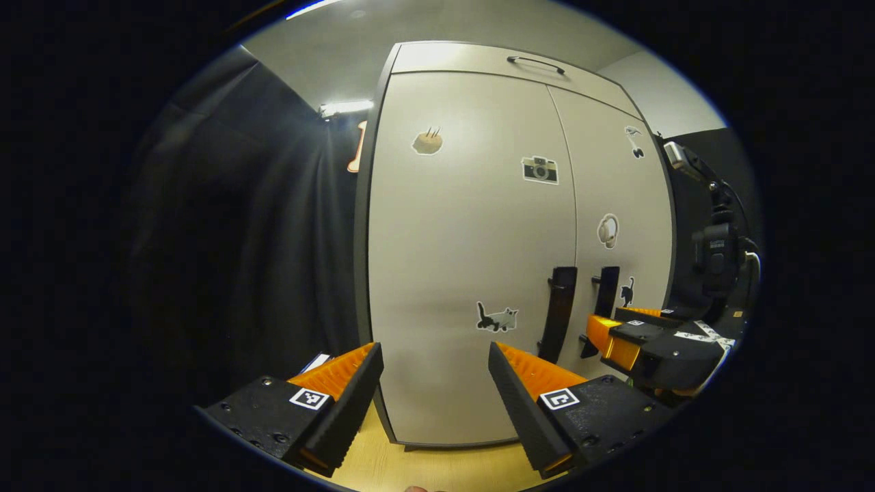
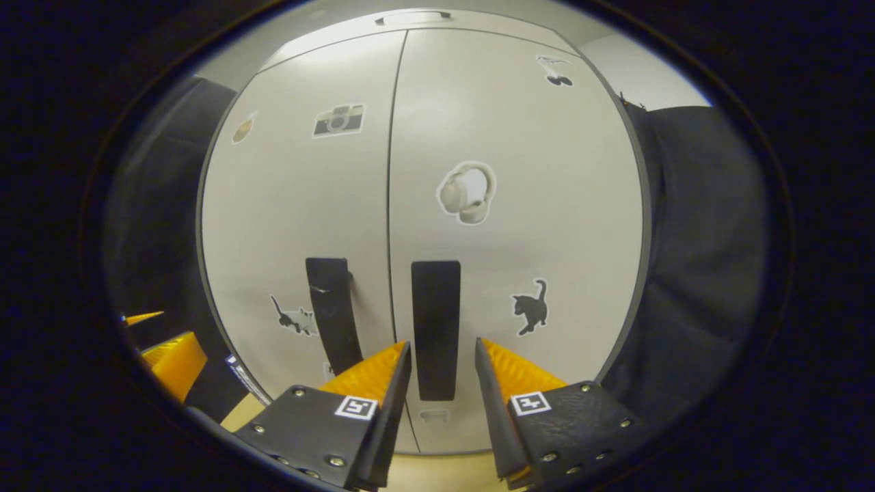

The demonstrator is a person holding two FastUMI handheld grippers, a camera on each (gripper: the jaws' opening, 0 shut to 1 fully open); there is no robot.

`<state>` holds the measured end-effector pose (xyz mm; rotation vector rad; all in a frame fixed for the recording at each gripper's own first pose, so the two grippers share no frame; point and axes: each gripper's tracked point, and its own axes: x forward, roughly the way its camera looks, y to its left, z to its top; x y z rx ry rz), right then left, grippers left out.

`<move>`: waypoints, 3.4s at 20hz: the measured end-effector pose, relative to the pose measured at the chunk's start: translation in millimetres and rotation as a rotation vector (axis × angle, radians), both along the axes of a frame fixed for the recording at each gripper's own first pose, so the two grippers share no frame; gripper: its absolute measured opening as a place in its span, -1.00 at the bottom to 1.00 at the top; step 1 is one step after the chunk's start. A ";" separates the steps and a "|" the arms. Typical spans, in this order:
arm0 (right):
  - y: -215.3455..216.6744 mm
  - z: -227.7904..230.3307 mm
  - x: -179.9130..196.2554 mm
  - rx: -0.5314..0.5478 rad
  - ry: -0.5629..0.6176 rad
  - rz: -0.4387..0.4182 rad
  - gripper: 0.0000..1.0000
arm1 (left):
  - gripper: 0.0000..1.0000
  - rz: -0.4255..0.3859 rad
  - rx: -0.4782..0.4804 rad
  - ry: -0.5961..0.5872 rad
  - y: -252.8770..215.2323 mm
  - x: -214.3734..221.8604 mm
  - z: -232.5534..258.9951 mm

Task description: Open the right door of the double-door shoe cabinet with the right hand, and open the left door with the left hand.

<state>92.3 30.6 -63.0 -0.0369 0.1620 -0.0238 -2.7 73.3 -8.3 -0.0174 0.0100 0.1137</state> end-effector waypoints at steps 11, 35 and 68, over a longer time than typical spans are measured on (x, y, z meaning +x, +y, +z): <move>5.1 -4.2 17.3 0.042 0.011 -0.032 -0.50 | 0.92 0.004 -0.018 0.025 11.5 3.5 -9.1; -8.8 1.5 -5.4 0.097 -0.027 -0.041 -0.72 | 0.92 -0.026 -0.014 0.051 -12.1 -15.9 -12.1; -88.0 9.0 -53.4 0.068 -0.009 -0.133 -0.91 | 0.92 -0.151 0.006 0.053 -121.4 54.8 -20.3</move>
